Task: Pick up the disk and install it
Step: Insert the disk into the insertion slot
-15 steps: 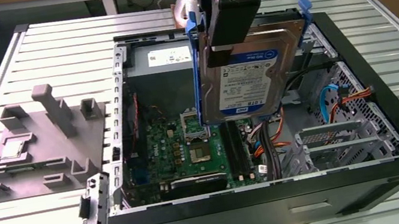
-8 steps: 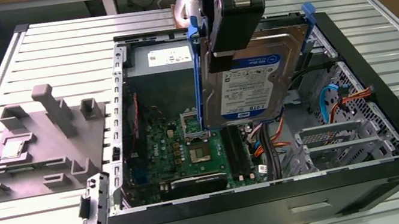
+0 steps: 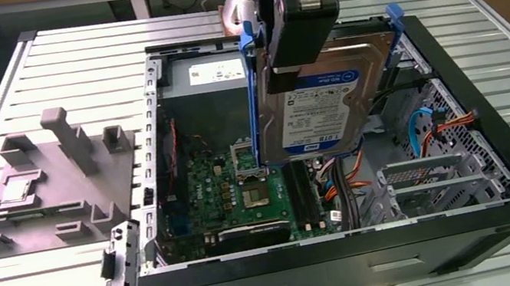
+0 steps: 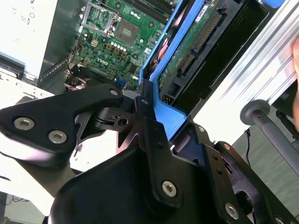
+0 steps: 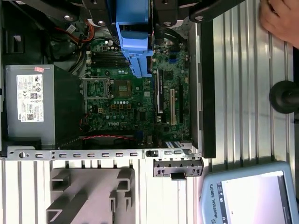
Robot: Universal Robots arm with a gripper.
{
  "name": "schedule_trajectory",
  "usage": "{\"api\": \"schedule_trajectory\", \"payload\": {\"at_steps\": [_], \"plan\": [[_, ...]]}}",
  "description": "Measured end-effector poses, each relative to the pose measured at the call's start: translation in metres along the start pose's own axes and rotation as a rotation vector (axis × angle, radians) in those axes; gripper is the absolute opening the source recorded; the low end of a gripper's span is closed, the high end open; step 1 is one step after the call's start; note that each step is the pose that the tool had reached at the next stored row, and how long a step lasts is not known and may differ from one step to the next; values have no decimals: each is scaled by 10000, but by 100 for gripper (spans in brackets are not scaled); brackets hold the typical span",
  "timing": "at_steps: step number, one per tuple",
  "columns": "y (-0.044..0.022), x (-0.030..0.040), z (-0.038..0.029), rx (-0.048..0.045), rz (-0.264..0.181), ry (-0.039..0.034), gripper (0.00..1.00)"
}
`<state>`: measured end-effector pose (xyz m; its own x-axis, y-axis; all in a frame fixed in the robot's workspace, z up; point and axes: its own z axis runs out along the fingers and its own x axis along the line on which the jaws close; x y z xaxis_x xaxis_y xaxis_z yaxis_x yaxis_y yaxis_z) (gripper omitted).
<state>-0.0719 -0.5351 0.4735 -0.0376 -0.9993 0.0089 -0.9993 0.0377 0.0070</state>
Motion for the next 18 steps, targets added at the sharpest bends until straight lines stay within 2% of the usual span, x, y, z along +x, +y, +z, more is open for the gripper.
{"api": "schedule_trajectory", "payload": {"at_steps": [8,14,16,18], "plan": [[-15,50,8,2,0,-2,36],[-200,44,12,0,0,-1,36],[-240,43,11,1,-1,0,36],[-252,42,11,0,-1,-1,36]]}}
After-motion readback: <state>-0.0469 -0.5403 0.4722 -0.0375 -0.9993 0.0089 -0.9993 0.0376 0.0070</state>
